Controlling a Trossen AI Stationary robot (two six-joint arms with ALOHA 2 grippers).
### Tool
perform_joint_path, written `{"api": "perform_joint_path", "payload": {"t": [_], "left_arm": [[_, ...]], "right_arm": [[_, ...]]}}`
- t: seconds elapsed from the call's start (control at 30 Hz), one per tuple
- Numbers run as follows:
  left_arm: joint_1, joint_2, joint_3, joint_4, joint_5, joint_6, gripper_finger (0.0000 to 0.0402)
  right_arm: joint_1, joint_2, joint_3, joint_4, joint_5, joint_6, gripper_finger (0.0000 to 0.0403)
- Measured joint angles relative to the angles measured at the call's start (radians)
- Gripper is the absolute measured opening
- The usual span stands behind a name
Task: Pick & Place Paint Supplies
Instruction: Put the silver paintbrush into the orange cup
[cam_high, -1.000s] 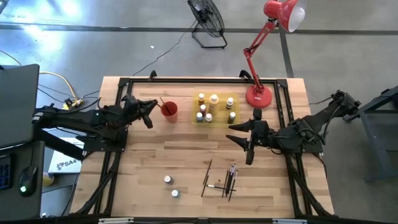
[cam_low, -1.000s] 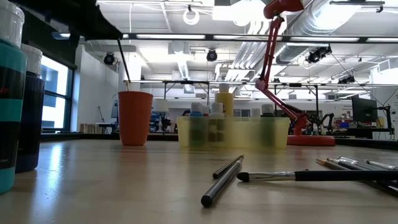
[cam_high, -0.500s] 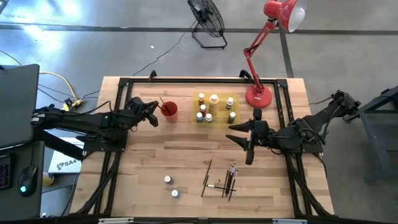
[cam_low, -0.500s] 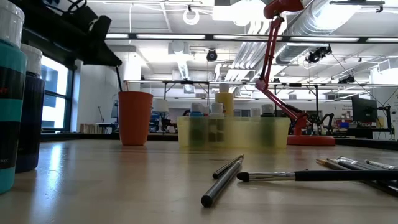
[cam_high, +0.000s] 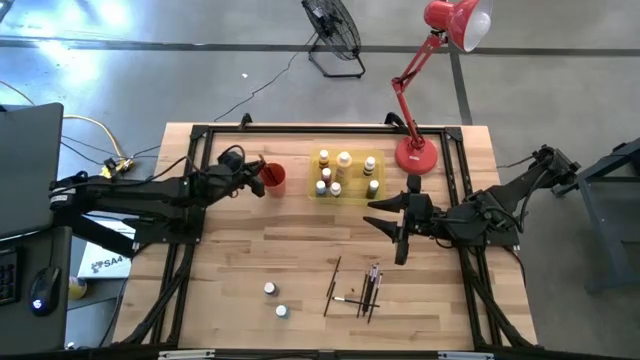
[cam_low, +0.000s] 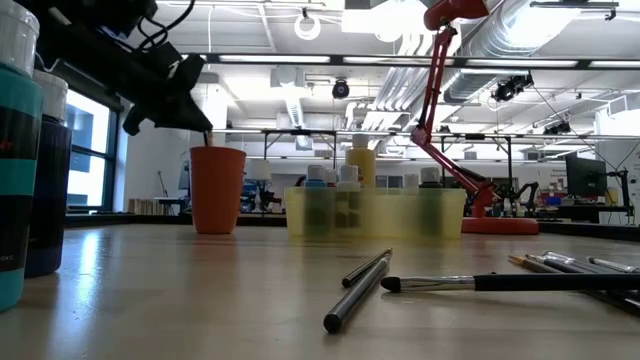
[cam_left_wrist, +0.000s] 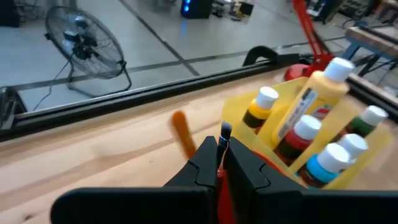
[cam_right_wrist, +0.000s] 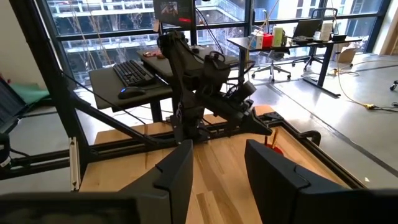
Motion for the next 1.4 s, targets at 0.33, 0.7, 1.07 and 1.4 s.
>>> {"api": "perform_joint_path", "payload": {"t": [0.33, 0.7, 1.07, 1.4], "left_arm": [[0.012, 0.011, 0.0, 0.01, -0.028, -0.008, 0.0108], [0.012, -0.134, 0.0, 0.032, -0.03, 0.005, 0.0173], [0.012, -0.347, 0.002, 0.181, 0.33, 0.022, 0.014], [0.011, -0.31, 0.095, 0.198, 0.587, 0.112, 0.0006]], "right_arm": [[0.0, 0.0, 0.0, 0.0, 0.0, 0.0, 0.0136], [0.0, 0.0, 0.0, -0.001, 0.0, 0.0, 0.0136], [0.0, 0.0, 0.0, -0.001, -0.006, -0.003, 0.0136], [0.001, 0.0, 0.001, -0.011, -0.069, 0.075, 0.0136]]}}
